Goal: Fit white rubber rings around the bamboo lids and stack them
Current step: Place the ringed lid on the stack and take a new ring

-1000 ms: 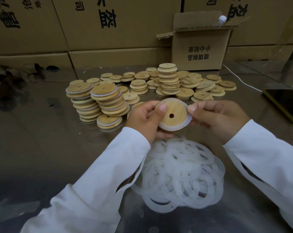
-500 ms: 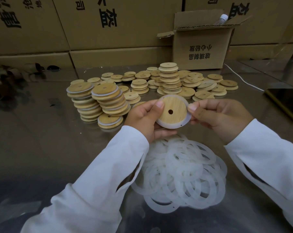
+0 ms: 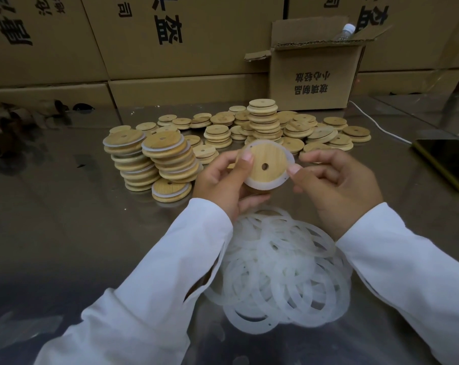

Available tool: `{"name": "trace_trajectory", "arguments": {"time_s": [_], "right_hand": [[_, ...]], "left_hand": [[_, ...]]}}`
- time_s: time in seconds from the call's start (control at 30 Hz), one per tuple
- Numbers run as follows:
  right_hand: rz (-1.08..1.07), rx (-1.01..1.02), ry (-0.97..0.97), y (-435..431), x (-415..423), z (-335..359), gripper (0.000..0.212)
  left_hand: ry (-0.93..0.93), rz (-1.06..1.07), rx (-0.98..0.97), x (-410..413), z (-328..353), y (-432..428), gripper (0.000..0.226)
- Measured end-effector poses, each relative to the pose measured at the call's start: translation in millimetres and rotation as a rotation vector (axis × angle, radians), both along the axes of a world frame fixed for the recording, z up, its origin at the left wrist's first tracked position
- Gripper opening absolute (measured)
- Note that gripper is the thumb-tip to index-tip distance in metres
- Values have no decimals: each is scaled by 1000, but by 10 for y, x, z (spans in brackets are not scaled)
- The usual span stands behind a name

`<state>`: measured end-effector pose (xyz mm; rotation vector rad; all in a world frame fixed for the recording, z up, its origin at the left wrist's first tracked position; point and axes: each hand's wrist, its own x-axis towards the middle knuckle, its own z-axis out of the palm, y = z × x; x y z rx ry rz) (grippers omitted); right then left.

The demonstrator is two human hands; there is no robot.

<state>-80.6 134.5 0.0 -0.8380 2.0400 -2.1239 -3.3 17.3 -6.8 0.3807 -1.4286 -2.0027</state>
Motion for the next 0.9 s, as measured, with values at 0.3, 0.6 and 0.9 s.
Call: {"name": "trace_trajectory", "arguments": {"time_s": [0.3,0.6,0.9], "right_hand": [[28,-18,54,10,-16,9,9],[-48,33,-12,-10,-75,-9,18],[19,151,162,46,-167,8,20]], "left_hand": [[38,-27,14,-27,-17,-1,11],[-2,-63,-97,-28,-47,16,8],[-186,-122,-340,23,-26,4,39]]}}
